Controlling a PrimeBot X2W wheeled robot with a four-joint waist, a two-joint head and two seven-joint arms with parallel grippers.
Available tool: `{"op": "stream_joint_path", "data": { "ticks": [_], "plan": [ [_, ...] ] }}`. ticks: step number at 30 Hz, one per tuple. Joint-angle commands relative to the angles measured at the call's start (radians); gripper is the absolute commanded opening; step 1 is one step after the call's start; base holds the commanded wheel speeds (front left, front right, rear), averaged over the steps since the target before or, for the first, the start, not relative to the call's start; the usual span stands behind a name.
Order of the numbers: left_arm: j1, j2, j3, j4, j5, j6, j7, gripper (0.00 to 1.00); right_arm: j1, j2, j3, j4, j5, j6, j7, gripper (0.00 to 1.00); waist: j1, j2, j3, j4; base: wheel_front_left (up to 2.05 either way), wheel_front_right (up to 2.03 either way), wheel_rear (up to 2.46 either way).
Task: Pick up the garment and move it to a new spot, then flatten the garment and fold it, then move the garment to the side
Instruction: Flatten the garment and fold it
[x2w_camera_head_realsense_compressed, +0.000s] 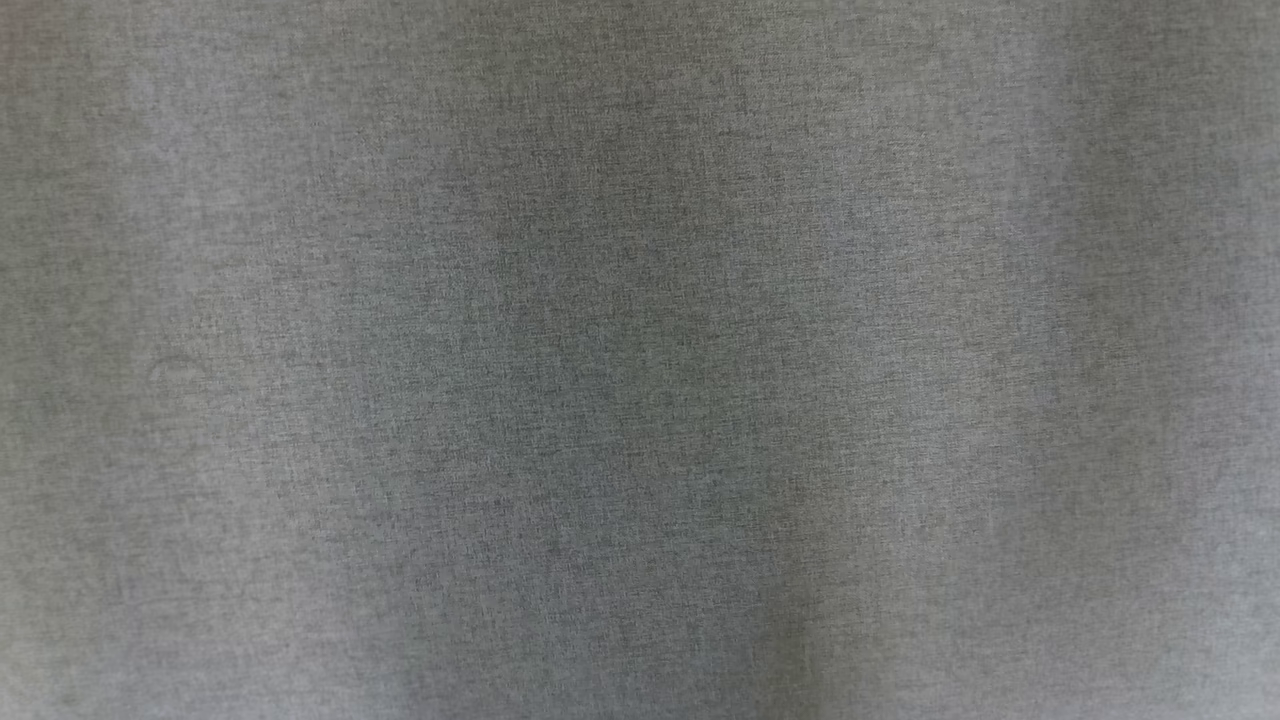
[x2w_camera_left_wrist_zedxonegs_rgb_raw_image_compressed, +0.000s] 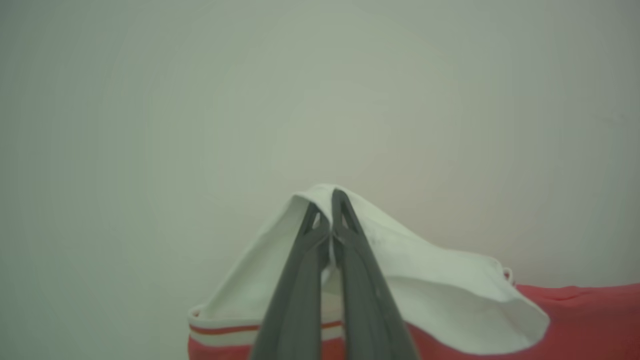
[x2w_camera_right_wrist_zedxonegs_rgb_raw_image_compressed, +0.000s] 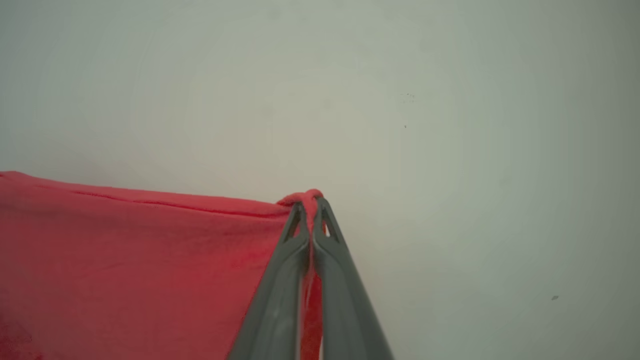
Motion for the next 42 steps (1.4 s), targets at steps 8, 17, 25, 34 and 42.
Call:
{"op": "stream_joint_path", "data": {
  "ticks": [8, 17, 25, 34, 42],
  "plan": [
    [0.242, 0.075, -0.092, -0.155, -0.13, 0.002, -0.003, 0.0, 0.203, -0.022, 0.085, -0.107, 0.13, -0.003, -0.064, 0.0, 0.0, 0.0, -0.045, -0.02, 0.0, 0.0, 0.0],
    [0.61, 0.202, -0.123, -0.415, -0.29, 0.002, -0.071, 0.0, 0.506, -0.104, 0.171, -0.298, 0.262, -0.003, -0.097, 0.0, 0.0, 0.0, -0.142, -0.025, 0.0, 0.0, 0.0],
    [1.067, 0.29, -0.1, -0.733, -0.337, 0.083, -0.126, 0.0, 0.84, -0.19, 0.199, -0.5, 0.341, -0.003, -0.124, 0.0, 0.0, 0.0, -0.248, -0.007, 0.0, 0.0, 0.0],
    [1.56, 0.306, -0.019, -1.077, -0.348, 0.246, -0.141, 0.0, 1.181, -0.268, 0.177, -0.688, 0.306, -0.003, -0.13, 0.0, 0.0, 0.0, -0.339, -0.001, 0.0, 0.0, 0.0],
    [1.923, 0.196, 0.114, -1.18, -0.289, 0.273, -0.14, 0.0, 1.482, -0.268, 0.095, -0.776, 0.296, -0.003, -0.105, 0.0, 0.0, 0.0, -0.421, 0.015, 0.0, 0.0, 0.0]
  ]
}}
